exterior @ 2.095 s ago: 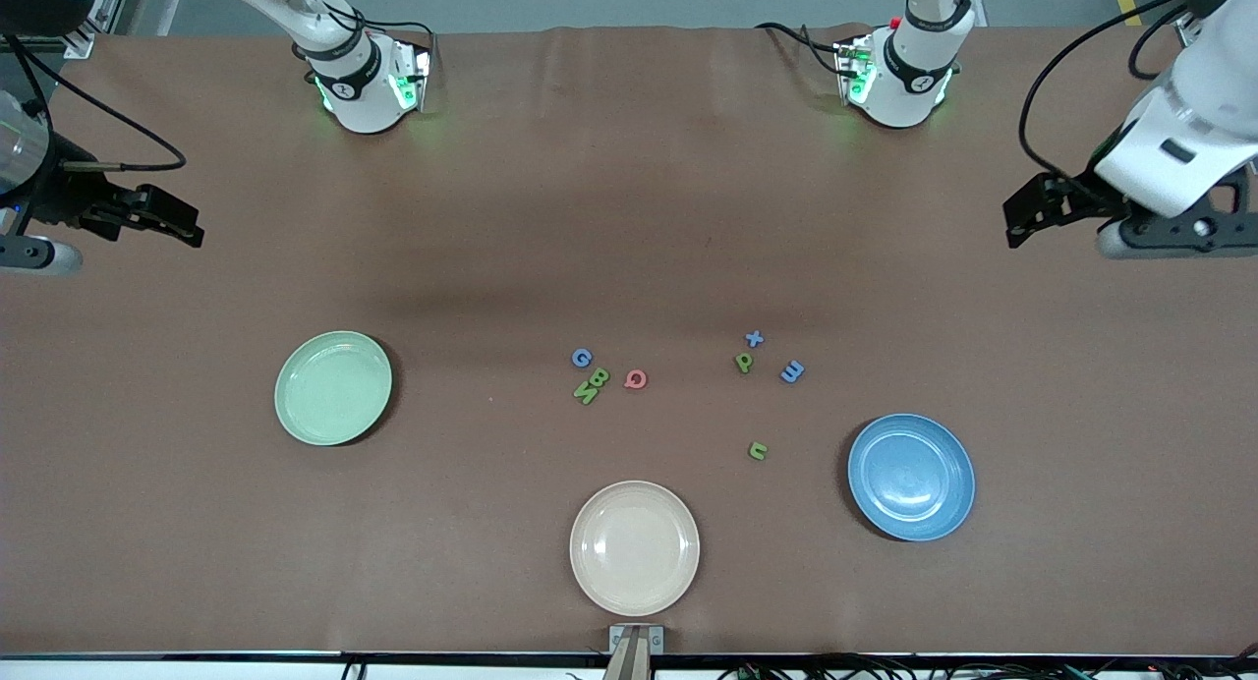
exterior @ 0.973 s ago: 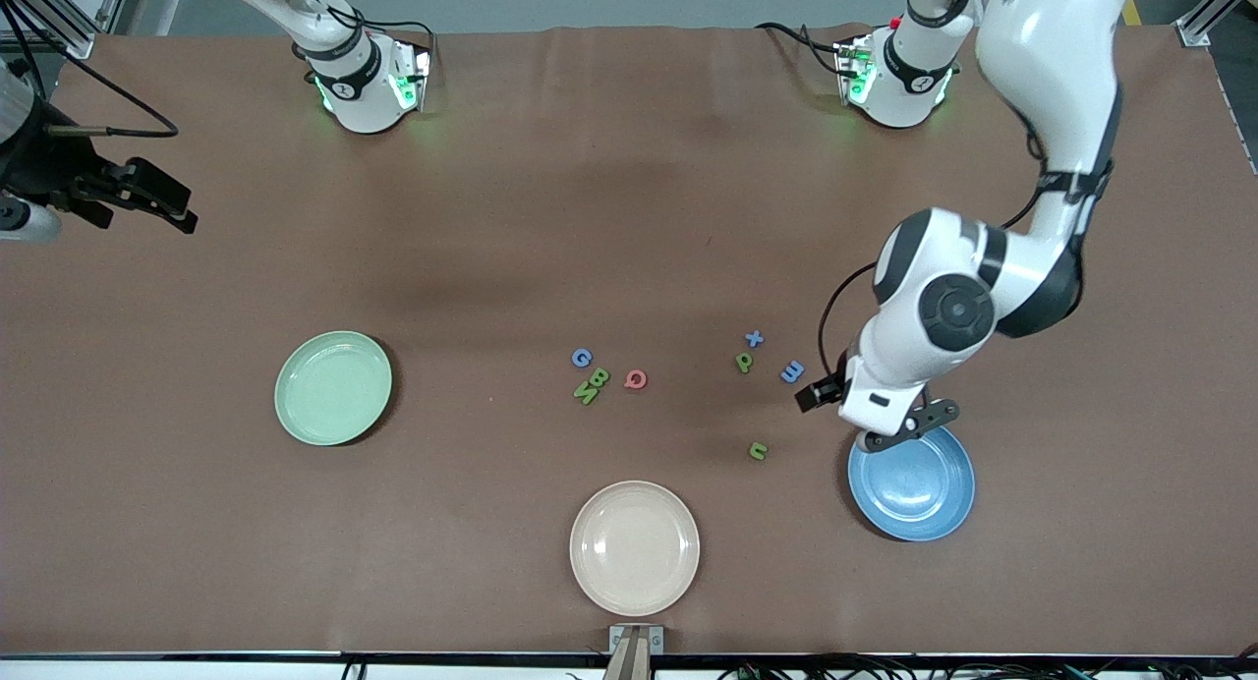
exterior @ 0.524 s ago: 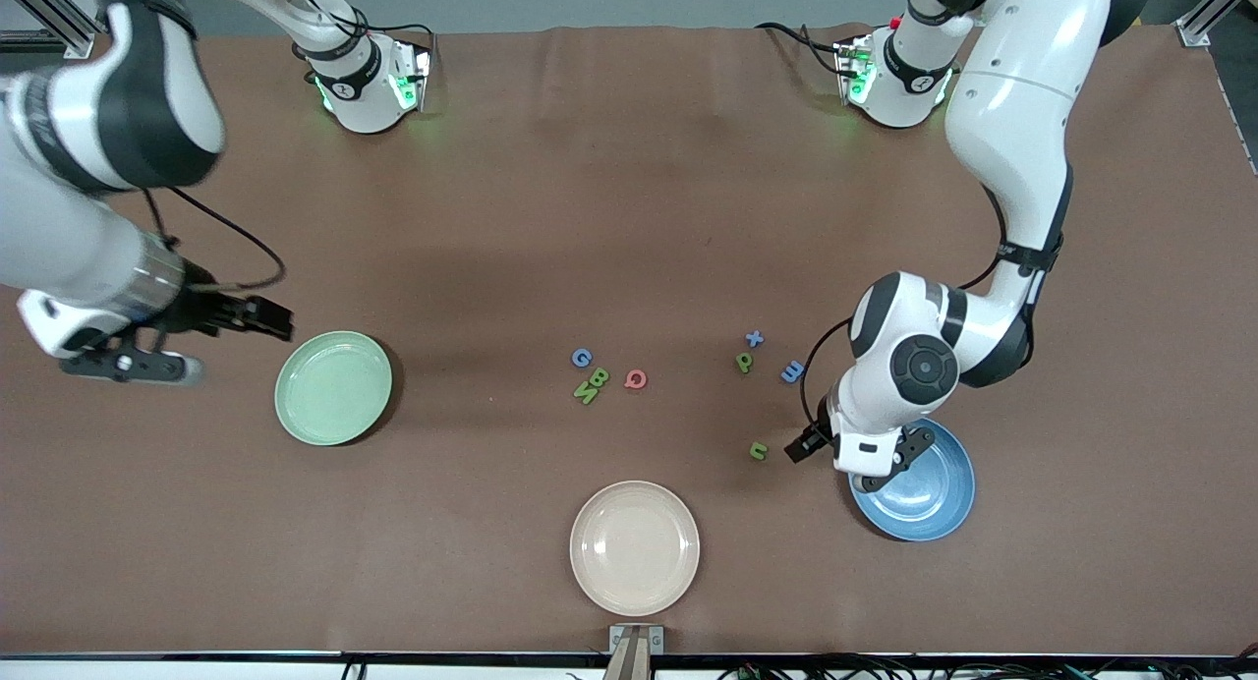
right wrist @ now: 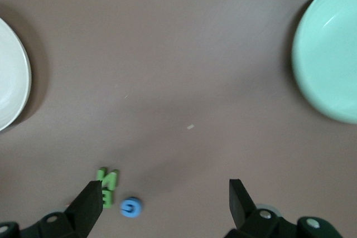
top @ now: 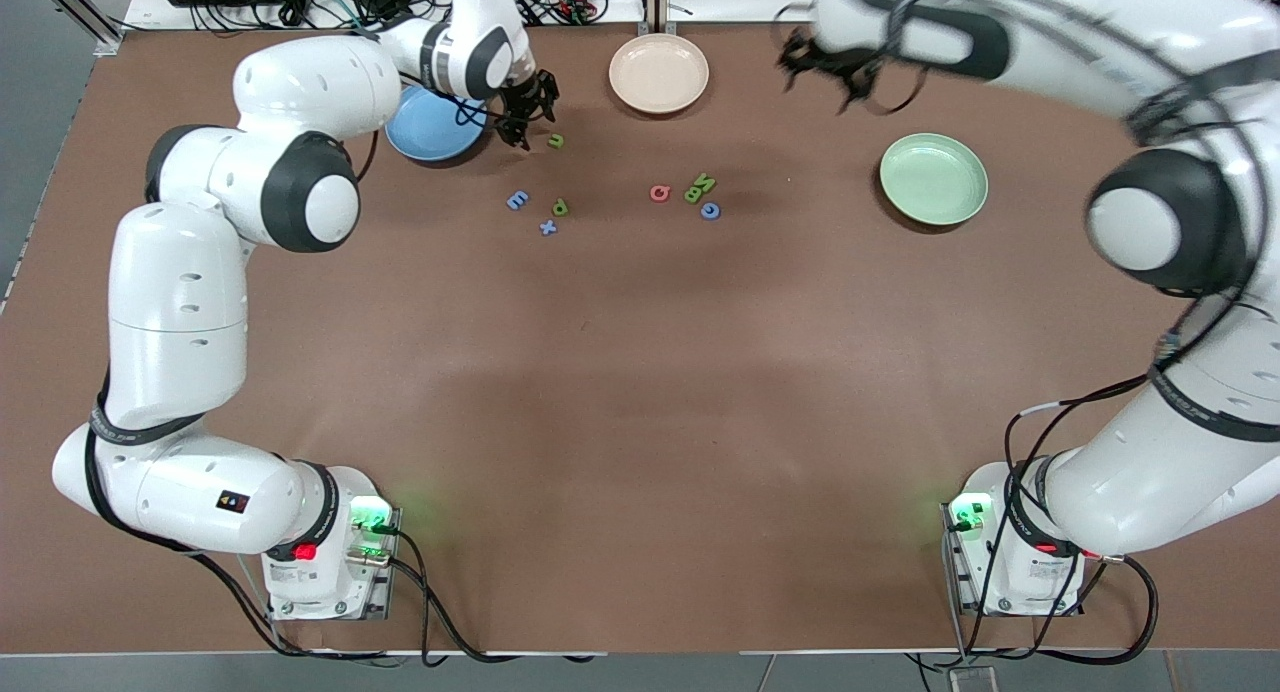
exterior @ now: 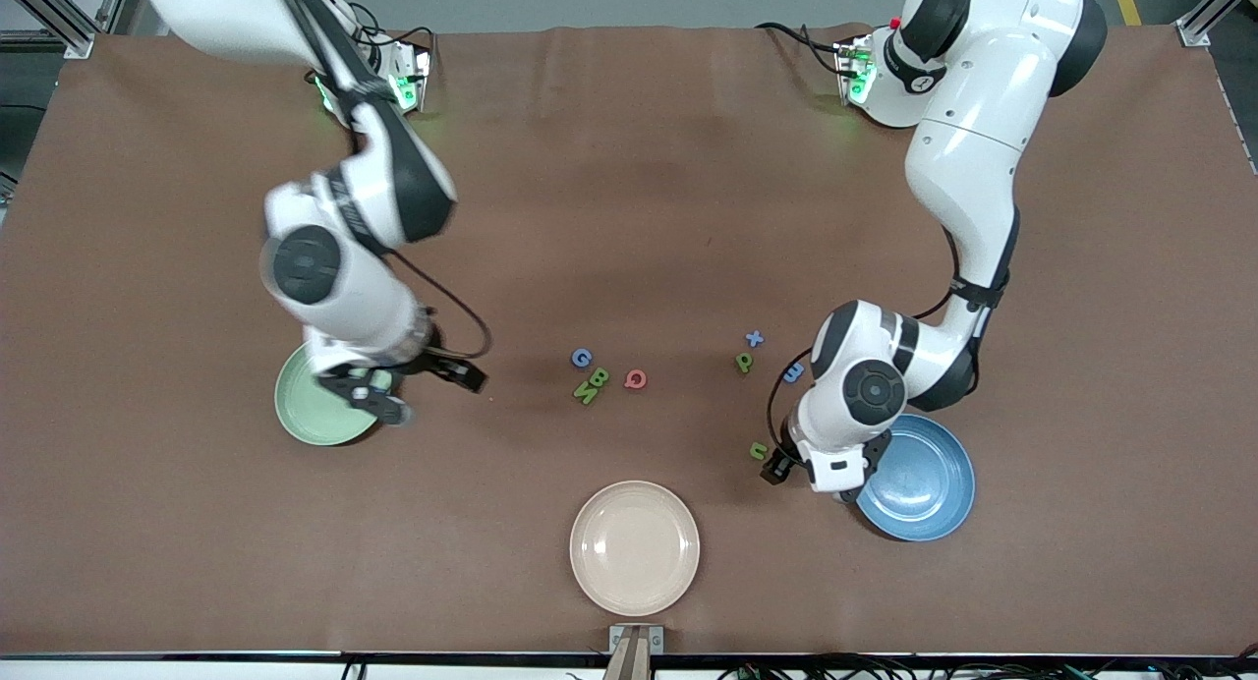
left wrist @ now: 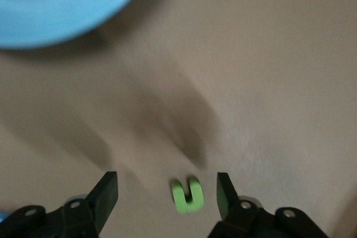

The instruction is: Sort upper and lower case letters into plates

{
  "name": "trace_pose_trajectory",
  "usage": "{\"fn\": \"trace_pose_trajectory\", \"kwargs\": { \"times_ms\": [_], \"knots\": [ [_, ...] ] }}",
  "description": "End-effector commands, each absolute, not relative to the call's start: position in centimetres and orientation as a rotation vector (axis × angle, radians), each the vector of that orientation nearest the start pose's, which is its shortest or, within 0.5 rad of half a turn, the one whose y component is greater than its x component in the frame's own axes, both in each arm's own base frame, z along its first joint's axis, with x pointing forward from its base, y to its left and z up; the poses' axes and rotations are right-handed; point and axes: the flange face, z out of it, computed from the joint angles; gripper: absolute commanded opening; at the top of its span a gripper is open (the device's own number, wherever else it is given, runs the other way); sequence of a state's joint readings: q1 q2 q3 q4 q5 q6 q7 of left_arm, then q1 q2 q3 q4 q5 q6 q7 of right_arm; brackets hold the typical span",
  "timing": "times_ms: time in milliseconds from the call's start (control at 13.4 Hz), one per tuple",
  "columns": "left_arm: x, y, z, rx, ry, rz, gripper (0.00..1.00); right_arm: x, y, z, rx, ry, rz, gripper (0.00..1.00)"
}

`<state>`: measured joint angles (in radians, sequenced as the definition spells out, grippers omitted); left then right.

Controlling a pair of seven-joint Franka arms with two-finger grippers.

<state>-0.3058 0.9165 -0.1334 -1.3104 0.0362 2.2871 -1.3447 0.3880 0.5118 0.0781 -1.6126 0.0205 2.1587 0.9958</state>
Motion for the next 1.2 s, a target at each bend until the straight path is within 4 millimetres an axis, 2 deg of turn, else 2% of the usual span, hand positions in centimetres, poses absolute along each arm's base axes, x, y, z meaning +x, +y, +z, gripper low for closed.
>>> {"fn": "trace_pose_trajectory", "kwargs": {
  "times_ms": [0, 224, 524, 748, 973, 1048, 1122],
  "knots": [
    [69.0, -30.6, 18.7, -2.879, -1.489, 0.024, 0.76, 61.8, 35.6, 27.3, -2.902, 1.012, 0.008, 1.00],
    [68.9, -30.7, 17.8, -2.887, -1.478, 0.023, 0.73, 61.7, 40.5, 23.4, -2.871, 1.088, 0.007, 0.98],
    [69.1, -31.0, 17.0, -2.906, -1.485, 0.000, 0.68, 60.0, 42.6, 19.9, -2.939, 1.019, -0.006, 0.83],
    [68.7, -31.6, 16.8, -2.912, -1.455, -0.005, 0.46, 60.1, 42.6, 18.5, -2.953, 0.996, -0.033, 0.73],
    [68.7, -31.4, 16.7, -2.941, -1.390, -0.009, 0.23, 60.1, 42.8, 17.6, -2.938, 0.991, -0.047, 0.73],
    [69.0, -31.0, 16.9, -2.953, -1.366, -0.015, 0.16, 60.1, 42.9, 17.4, -2.939, 0.989, -0.047, 0.72],
    [69.1, -30.8, 17.7, -2.968, -1.331, -0.022, 0.10, 60.0, 43.0, 17.4, -2.937, 0.985, -0.049, 0.66]
  ]
}}
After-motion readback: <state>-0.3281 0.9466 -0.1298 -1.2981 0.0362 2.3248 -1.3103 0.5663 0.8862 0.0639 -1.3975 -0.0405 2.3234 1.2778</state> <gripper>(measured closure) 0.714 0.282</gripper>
